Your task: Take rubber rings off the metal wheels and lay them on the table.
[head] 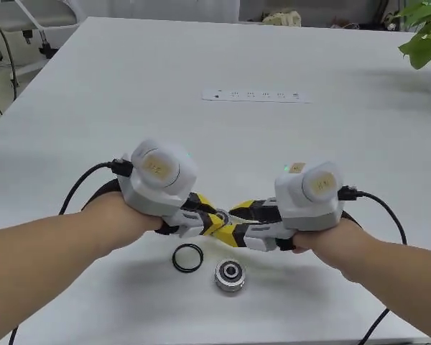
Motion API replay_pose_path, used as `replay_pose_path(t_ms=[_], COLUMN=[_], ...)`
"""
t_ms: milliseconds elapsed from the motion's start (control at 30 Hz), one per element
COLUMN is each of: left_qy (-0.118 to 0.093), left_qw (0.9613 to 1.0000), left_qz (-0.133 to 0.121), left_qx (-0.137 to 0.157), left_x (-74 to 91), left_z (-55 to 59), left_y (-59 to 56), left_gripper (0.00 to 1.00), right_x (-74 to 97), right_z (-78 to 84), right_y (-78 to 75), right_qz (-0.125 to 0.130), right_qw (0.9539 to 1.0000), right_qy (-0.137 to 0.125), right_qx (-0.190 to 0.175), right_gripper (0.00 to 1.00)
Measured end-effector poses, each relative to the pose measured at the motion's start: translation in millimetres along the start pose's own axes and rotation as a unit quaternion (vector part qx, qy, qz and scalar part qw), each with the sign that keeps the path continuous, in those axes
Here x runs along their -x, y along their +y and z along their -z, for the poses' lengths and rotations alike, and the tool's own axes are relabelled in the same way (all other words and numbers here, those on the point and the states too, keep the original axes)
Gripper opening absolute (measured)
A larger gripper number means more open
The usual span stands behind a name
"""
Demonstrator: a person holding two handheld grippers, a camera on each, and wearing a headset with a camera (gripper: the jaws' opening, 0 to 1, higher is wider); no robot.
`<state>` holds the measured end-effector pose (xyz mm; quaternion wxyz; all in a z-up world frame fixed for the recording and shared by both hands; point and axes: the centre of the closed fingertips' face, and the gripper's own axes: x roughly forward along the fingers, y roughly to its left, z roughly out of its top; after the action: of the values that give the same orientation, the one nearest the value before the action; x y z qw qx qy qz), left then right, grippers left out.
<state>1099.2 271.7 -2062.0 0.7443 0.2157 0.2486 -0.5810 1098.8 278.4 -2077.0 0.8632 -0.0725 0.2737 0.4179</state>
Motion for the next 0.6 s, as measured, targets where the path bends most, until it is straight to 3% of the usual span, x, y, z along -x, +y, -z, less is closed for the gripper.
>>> replay_pose_path(t_ms=[600], left_qy=[-0.002], left_qw=[1.0000], left_qz=[-0.004], left_qx=[0.003], left_x=[-0.2], left_z=[0.1], left_y=[2.9], left_gripper=[0.07], right_x=[5.7], right_z=[4.9], right_y=[3.6], right_qz=[0.001], right_qw=[0.9998], right_qy=[0.010], right_qx=[0.017], right_gripper=[0.21])
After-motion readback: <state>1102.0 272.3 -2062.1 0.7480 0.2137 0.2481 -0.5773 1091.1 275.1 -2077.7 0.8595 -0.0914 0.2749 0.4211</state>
